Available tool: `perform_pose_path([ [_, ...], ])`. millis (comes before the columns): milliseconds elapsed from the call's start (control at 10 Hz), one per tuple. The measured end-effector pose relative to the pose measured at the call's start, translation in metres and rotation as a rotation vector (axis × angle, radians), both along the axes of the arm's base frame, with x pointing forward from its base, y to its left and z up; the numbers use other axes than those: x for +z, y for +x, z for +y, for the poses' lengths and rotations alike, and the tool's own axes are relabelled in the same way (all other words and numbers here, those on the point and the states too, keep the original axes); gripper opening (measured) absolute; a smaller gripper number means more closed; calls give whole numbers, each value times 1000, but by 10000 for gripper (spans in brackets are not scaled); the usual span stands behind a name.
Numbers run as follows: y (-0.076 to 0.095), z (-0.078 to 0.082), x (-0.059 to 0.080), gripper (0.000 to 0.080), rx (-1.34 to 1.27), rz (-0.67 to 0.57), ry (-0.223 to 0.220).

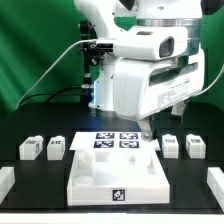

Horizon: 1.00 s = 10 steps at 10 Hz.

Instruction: Assemble one leg

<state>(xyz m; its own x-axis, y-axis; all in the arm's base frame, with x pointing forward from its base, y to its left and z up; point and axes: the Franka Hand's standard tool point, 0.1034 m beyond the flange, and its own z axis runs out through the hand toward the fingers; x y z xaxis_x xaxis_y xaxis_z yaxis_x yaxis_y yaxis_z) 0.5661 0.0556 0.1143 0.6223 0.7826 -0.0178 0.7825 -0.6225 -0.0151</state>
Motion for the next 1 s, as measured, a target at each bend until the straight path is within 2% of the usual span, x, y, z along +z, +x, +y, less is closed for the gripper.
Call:
perform_pose_path([
  [800, 0, 0, 0, 650, 0, 1, 0],
  [900, -3, 0, -1, 650, 9, 3, -1],
  [1000, -14, -1, -1, 650, 40, 16, -4],
])
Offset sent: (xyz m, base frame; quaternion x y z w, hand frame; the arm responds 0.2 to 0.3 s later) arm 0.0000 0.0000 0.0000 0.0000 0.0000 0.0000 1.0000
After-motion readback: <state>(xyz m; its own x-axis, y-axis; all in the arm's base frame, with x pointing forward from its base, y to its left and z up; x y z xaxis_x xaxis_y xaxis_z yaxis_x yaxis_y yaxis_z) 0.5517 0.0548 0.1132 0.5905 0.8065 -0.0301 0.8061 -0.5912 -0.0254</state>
